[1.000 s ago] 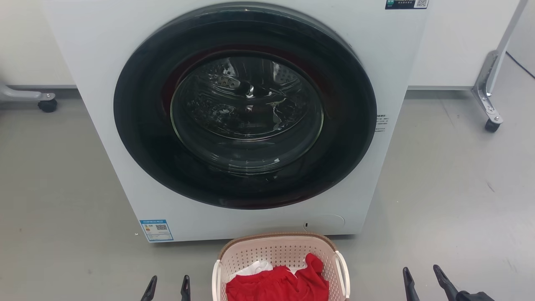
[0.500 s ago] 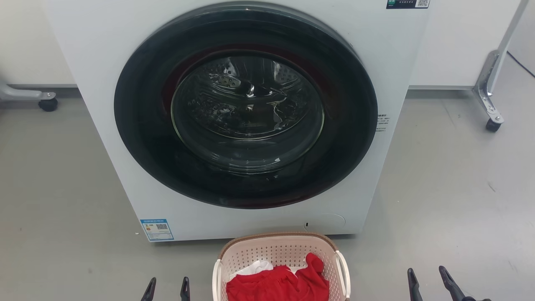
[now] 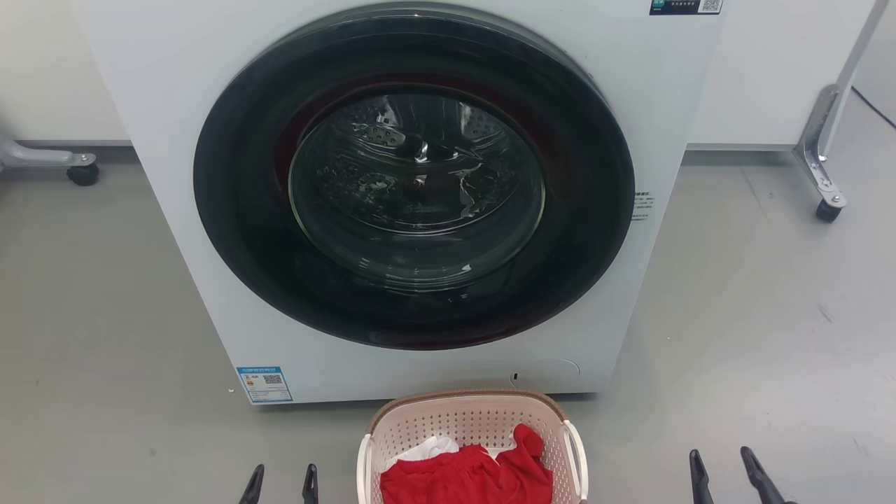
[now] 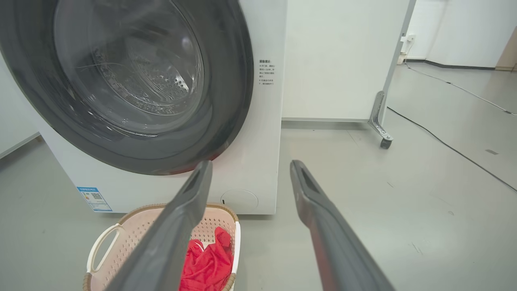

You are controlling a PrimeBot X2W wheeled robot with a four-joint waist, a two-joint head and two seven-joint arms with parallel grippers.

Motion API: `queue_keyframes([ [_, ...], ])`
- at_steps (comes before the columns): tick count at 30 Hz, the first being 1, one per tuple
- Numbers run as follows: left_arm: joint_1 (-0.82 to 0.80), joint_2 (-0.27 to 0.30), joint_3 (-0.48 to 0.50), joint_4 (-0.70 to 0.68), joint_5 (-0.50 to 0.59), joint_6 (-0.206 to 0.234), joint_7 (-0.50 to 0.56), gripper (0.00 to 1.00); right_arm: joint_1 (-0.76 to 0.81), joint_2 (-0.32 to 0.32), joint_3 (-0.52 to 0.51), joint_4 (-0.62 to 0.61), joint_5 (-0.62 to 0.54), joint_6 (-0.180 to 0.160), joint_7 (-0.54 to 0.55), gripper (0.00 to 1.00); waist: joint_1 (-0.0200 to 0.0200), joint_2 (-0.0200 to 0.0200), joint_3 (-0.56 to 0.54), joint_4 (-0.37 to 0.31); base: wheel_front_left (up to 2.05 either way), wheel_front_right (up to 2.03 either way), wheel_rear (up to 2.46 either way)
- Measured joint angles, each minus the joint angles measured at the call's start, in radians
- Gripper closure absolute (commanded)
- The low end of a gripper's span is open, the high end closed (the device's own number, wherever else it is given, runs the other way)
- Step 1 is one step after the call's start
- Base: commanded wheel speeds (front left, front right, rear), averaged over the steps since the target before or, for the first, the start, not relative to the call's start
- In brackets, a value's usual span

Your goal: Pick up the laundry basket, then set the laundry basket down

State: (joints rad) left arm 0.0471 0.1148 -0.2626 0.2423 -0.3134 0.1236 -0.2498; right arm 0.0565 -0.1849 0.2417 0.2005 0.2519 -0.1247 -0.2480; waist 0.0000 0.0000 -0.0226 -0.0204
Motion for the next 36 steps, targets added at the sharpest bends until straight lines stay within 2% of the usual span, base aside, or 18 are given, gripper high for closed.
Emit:
queue_keyframes([
  [1, 0.000, 0.000, -0.001, 0.002, 0.000, 0.000, 0.000, 1.00, 0.001, 0.002, -0.003, 0.001, -0.002, 0.000, 0.000, 1.00, 0.0000, 0.0000, 0.000, 0.000, 0.00, 0.00, 0.00],
  [10, 0.016, -0.007, 0.017, 0.032, -0.041, -0.011, 0.019, 1.00, 0.015, 0.020, -0.021, 0.032, 0.035, 0.011, 0.015, 1.00, 0.0000, 0.0000, 0.001, 0.002, 0.00, 0.00, 0.00],
  [36, -0.010, -0.024, 0.114, 0.037, -0.396, -0.072, 0.123, 1.00, -0.028, 0.055, -0.122, 0.050, 0.418, 0.075, 0.124, 1.00, 0.0000, 0.0000, 0.007, 0.007, 0.00, 0.00, 0.00],
])
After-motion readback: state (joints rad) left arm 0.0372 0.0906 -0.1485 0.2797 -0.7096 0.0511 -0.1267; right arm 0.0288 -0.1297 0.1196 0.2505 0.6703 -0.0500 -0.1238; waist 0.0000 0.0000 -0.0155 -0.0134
